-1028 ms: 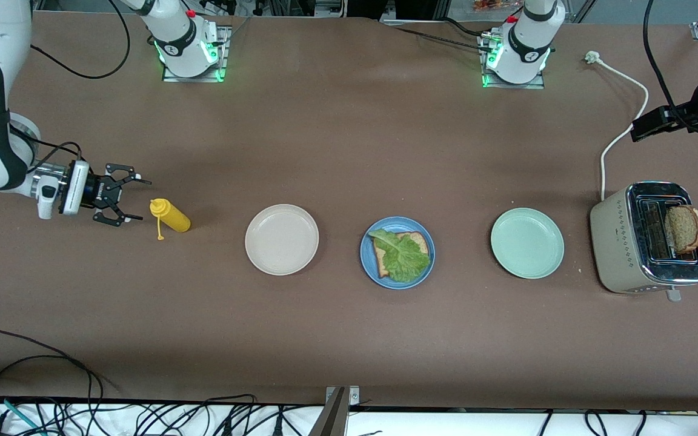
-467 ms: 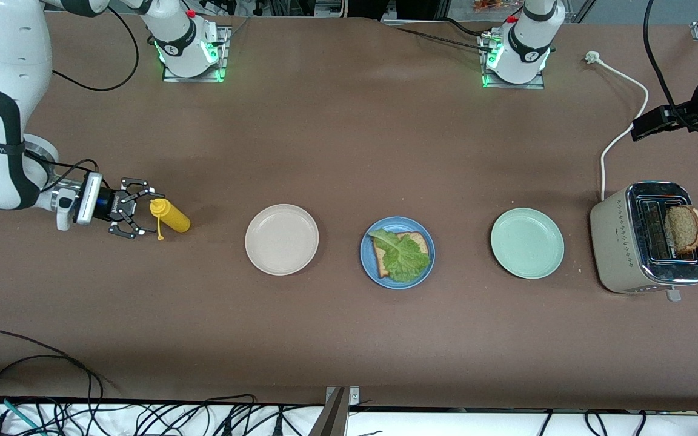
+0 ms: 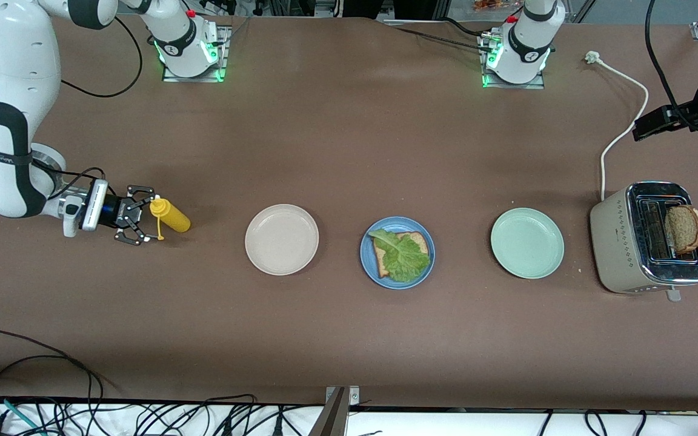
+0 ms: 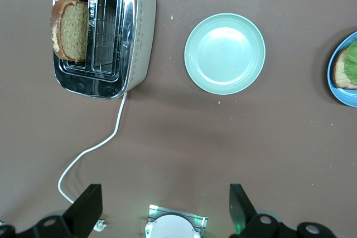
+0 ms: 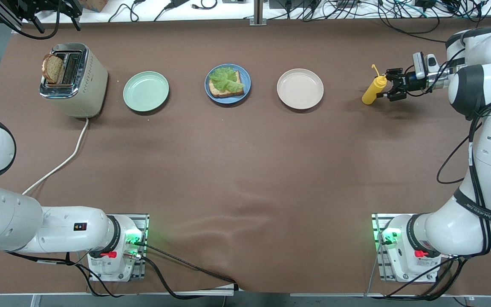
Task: Make sandwich in blue plate with both arms
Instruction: 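Close the right gripper around the yellow squeeze bottle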
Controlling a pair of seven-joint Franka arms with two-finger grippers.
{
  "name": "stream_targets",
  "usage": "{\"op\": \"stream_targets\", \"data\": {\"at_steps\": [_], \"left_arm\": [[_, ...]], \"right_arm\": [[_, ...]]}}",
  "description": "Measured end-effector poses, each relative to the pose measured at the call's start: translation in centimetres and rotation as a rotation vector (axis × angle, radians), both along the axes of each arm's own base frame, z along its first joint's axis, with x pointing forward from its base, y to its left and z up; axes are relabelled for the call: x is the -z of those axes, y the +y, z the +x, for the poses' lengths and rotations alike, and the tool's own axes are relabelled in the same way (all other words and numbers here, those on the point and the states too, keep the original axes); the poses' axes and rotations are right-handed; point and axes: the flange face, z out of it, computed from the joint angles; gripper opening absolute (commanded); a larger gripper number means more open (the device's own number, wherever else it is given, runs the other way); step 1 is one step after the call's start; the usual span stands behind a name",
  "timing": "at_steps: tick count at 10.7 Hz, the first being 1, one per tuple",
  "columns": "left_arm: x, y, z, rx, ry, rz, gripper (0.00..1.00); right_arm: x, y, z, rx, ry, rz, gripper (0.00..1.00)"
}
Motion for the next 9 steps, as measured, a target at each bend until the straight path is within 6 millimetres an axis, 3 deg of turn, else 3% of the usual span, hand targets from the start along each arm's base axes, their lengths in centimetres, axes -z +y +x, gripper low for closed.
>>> {"op": "stream_targets", "data": {"at_steps": [4,7,8,9], "left_arm": [[0.0,0.1,0.0,-0.001,0.001,0.000,1.00],[0.0,0.1,0.0,-0.001,0.001,0.000,1.00],[0.0,0.1,0.0,-0.001,0.001,0.000,1.00],[0.0,0.1,0.0,-0.001,0.001,0.000,1.00]], "right_arm": [[0.4,1.9,0.6,0.002,-0.014,0.036,0.98],[0.4,2.3,0.9,-0.004,-0.018,0.040,0.26],[0.4,2.3,0.9,-0.005,-0.018,0.040,0.06],[0.4,2.5,0.9,-0.006,-0.018,0.042,0.03]]}}
